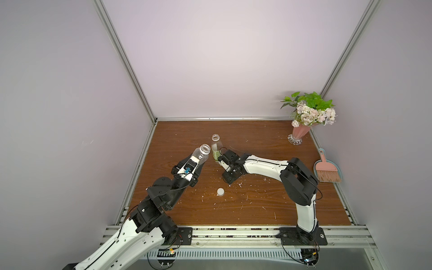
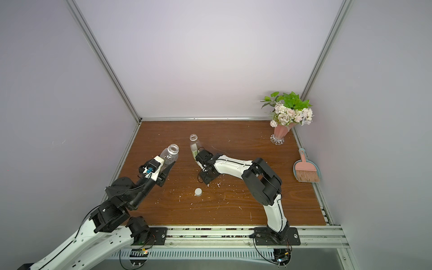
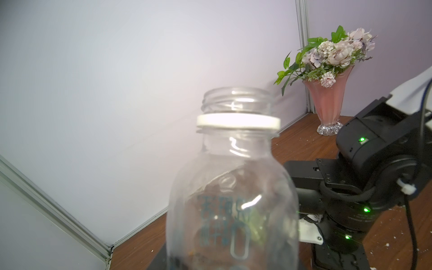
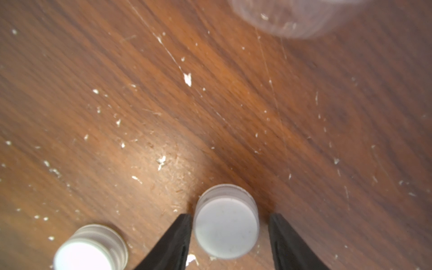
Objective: Screw on the bottle caps
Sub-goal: Move the bottle cap to the center of the board.
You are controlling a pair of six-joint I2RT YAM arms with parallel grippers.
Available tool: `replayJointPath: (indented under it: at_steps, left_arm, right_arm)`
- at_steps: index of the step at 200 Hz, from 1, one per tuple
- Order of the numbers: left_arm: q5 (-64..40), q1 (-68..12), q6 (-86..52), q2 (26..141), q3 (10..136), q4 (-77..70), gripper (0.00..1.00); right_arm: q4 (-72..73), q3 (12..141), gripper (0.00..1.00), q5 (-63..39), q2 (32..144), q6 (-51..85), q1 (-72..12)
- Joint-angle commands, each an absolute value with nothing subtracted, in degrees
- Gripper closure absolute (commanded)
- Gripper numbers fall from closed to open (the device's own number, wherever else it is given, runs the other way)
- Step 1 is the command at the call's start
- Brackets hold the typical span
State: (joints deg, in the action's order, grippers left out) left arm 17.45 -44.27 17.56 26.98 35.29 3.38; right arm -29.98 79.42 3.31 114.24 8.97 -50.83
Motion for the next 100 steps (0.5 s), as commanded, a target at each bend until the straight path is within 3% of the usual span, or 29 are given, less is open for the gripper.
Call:
replayJointPath:
  at_steps: [1,57,100]
  left_arm:
    - [18.19,-43.68,17.14,26.85,35.16,2.71,0.99]
    - [18.15,-43.68,17.05,27.07,35.25,2.77,0.99]
    - [18.08,-43.68,16.96,27.15,35.25,2.76,0.99]
  right_arm:
    - [-30.83,78.19,0.46,4.22,112.59,9.28,-50.8]
    - [-30.58,76.42,0.57,3.96,111.03,9.85,-50.89]
    - [-30.45,73.93,0.59,3.94,109.01,10.59,-51.1]
